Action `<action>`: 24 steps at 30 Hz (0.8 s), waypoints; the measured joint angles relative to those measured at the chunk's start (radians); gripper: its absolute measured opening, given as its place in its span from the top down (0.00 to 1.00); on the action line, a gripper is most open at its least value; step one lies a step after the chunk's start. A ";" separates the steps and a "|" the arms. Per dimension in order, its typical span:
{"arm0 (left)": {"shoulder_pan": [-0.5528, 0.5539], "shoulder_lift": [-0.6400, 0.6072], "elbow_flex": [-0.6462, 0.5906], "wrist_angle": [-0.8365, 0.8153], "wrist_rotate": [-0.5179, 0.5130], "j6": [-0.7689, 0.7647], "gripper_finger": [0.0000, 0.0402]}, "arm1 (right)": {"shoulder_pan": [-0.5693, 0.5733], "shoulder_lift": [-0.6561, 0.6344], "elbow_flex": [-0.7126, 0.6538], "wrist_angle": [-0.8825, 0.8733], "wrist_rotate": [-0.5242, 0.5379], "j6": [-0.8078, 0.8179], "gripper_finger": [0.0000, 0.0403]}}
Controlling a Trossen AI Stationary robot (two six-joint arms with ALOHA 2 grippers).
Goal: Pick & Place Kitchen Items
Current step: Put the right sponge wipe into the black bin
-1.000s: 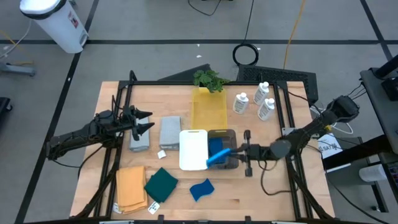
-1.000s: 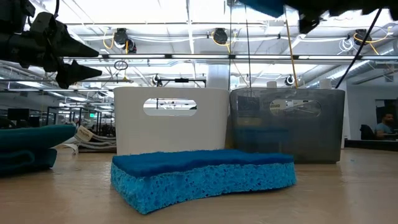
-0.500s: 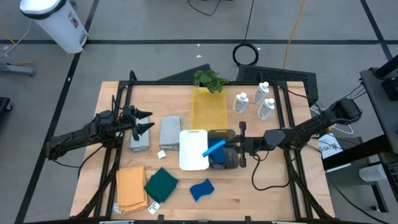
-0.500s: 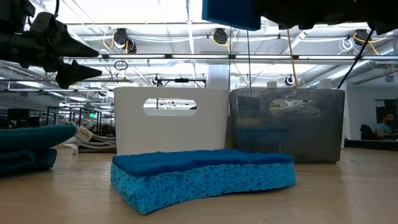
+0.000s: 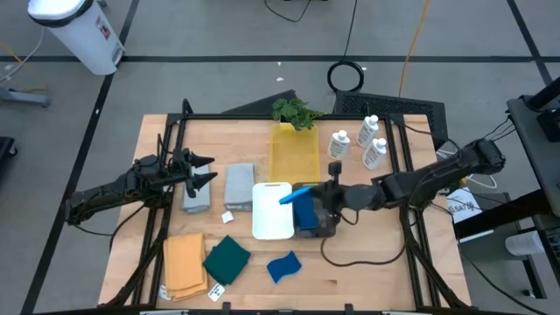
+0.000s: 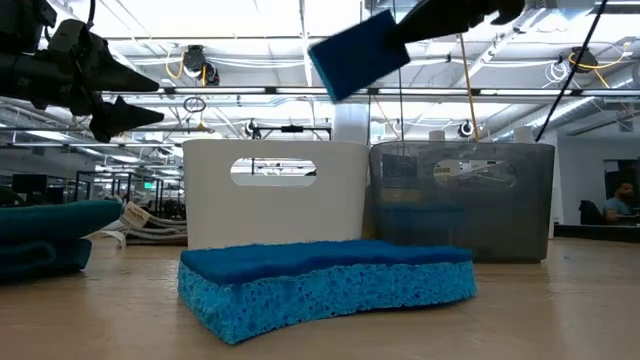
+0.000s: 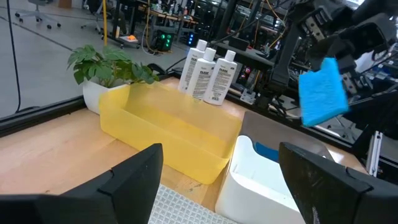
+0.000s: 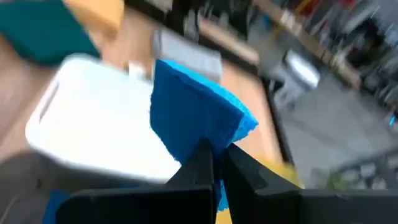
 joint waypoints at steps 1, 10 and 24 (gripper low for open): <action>0.000 0.000 0.000 0.000 0.000 0.000 0.19 | -0.004 0.013 0.052 -0.094 0.000 0.025 1.00; 0.000 0.000 0.000 0.000 0.000 0.000 0.19 | -0.082 0.123 0.350 -0.713 -0.384 0.206 1.00; 0.000 0.000 0.000 0.000 0.000 0.000 0.19 | -0.197 0.273 0.350 -0.789 -0.605 0.081 1.00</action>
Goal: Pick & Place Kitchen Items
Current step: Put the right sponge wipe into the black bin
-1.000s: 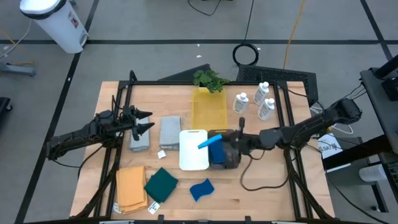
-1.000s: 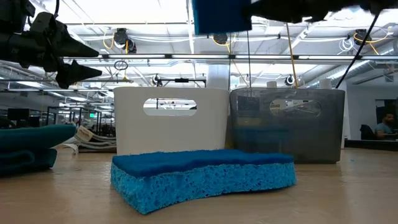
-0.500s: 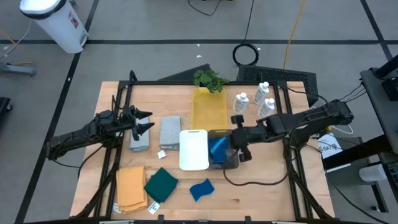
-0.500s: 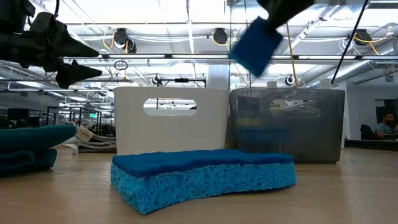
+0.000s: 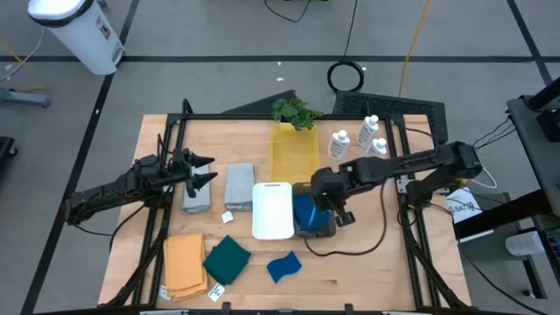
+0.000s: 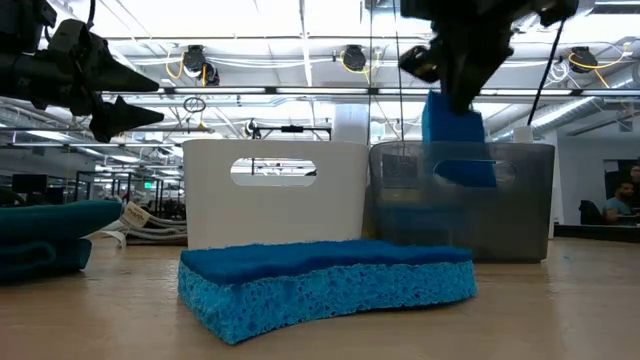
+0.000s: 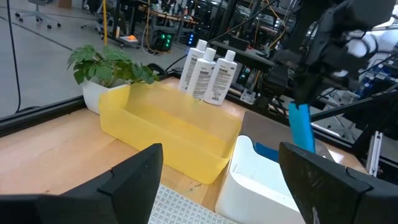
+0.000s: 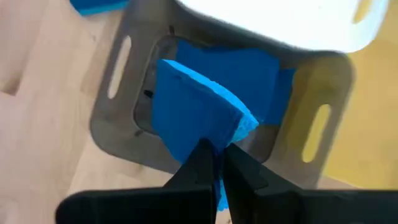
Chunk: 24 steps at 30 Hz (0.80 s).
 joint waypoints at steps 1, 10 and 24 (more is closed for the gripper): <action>0.000 0.000 0.000 0.000 0.000 0.000 0.19 | -0.003 0.014 0.000 -0.002 0.000 -0.009 1.00; 0.000 0.000 0.000 0.000 0.000 0.000 0.19 | -0.012 0.075 0.000 0.038 -0.022 -0.044 1.00; 0.000 0.000 0.000 0.000 0.000 0.000 0.19 | -0.062 0.073 -0.014 0.125 -0.022 -0.087 1.00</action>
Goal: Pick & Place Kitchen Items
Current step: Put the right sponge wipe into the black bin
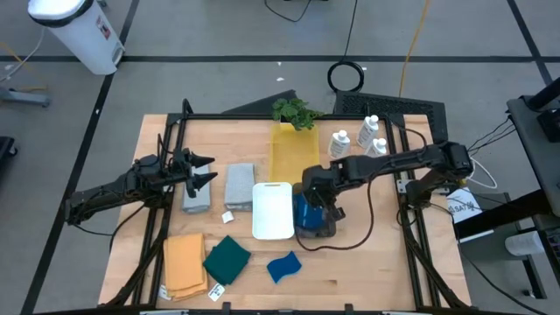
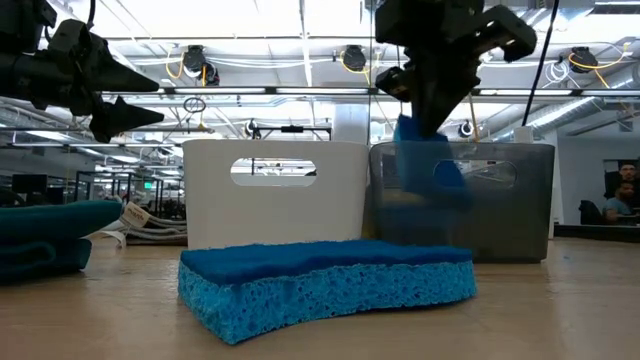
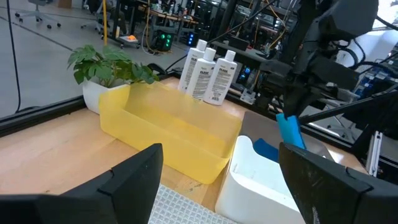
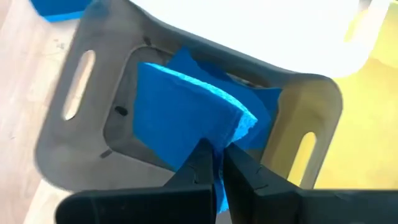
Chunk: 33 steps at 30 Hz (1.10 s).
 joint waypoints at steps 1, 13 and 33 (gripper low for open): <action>0.000 0.000 0.000 0.000 0.000 0.000 0.19 | -0.007 0.000 -0.009 0.013 0.000 -0.004 1.00; 0.000 0.000 0.000 0.000 0.000 0.000 0.19 | -0.073 0.001 -0.148 0.157 0.000 -0.028 1.00; 0.000 0.000 0.000 0.000 0.000 0.000 0.19 | -0.074 0.000 -0.227 0.279 0.003 -0.029 0.93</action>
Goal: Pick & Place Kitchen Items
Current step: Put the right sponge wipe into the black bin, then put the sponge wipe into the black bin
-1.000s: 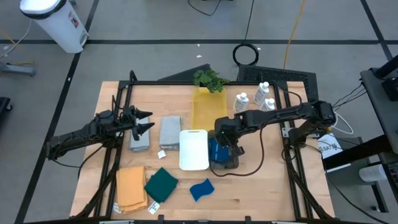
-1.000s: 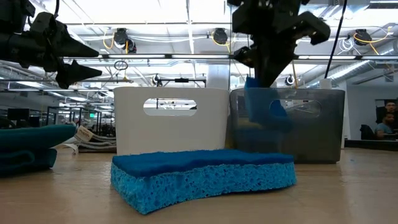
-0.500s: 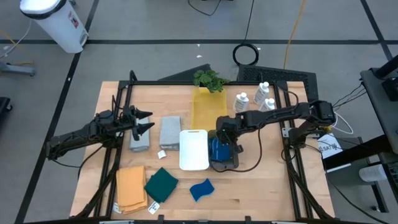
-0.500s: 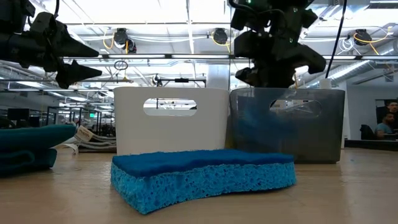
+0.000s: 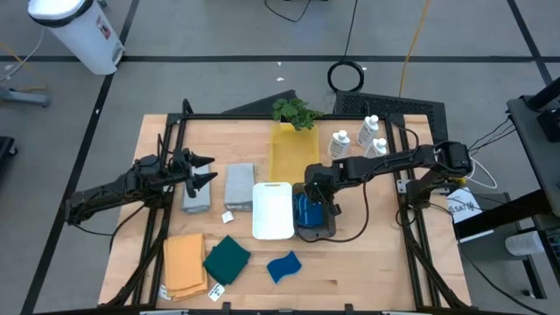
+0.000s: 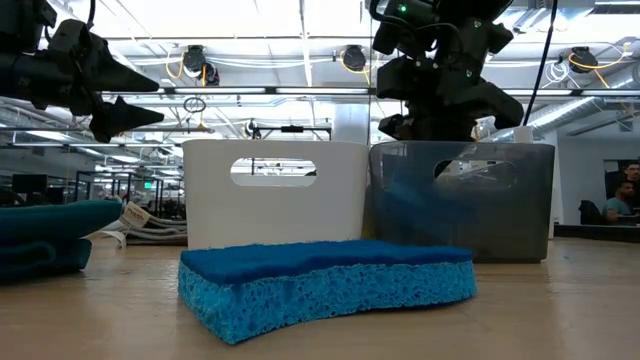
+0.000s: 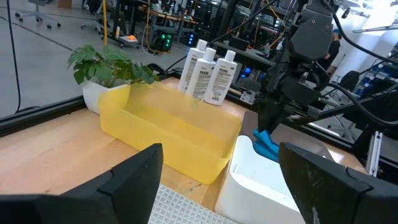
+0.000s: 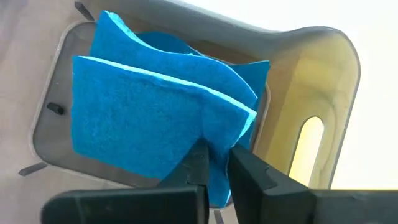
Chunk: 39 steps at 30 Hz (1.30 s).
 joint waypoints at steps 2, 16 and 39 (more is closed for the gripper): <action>0.000 0.000 0.000 0.000 0.000 0.000 0.19 | 0.000 0.000 0.000 0.000 0.003 0.000 0.91; 0.000 0.000 0.000 0.000 0.000 0.000 0.19 | 0.003 0.000 0.000 0.011 0.136 0.105 0.64; 0.000 0.000 0.000 0.000 0.000 0.000 0.19 | 0.143 -0.418 -0.205 0.259 0.182 0.443 0.58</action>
